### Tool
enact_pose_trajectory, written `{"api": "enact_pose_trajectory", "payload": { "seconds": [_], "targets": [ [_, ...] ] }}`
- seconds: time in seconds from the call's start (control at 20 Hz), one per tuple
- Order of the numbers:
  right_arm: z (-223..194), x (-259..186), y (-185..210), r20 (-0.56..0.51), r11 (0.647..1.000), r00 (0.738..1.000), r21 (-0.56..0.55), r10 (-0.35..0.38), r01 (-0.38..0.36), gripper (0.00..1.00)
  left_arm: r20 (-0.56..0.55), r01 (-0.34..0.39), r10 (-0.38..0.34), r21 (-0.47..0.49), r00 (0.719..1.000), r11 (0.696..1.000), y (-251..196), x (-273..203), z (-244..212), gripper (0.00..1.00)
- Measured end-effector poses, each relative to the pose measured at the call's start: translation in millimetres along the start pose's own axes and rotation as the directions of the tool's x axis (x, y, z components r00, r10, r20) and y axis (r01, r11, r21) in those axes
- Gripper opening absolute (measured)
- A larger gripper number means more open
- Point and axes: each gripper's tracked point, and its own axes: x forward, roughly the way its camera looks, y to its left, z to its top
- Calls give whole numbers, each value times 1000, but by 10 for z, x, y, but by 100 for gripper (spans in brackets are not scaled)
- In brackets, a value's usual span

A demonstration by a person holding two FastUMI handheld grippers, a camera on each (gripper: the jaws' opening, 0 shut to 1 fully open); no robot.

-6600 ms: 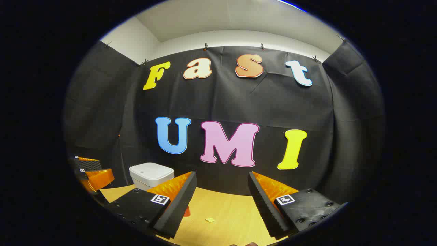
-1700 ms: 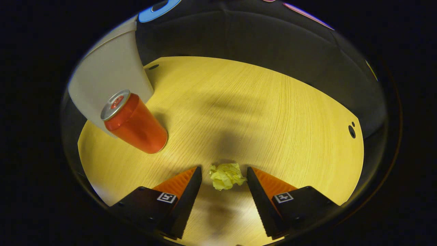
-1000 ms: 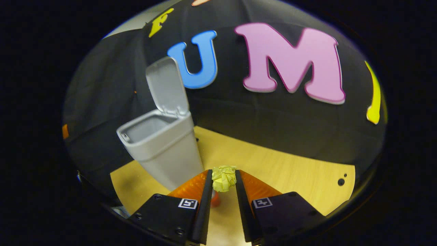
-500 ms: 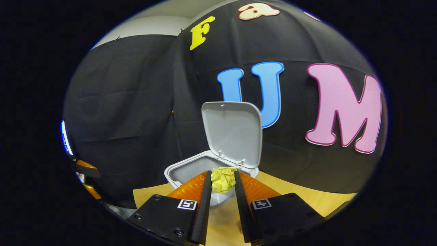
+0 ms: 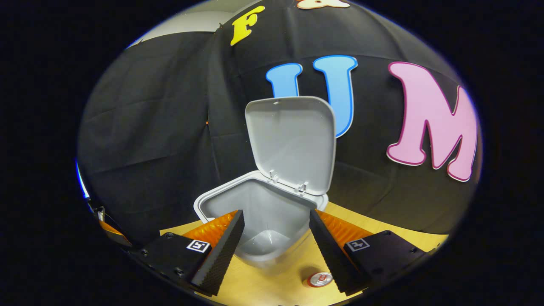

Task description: Press the lid of the desktop garbage bin to open it, pick up the crumpled paper on the desktop and throw it into the bin, then pick up the pop can on the desktop and drop it into the bin, and finally close the garbage bin lid.

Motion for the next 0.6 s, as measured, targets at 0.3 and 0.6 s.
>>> {"api": "enact_pose_trajectory", "payload": {
  "seconds": [0.3,0.6],
  "targets": [
    [109,-898,-700,35,990,989,6,-140,140,99,1,153,-153,-12,988,988,-616,558,-286,95],
    [-100,-1737,-1186,-5,958,958,23,-286,286,99,5,233,-235,91,972,968,-1071,1329,-651,95]
  ]
}}
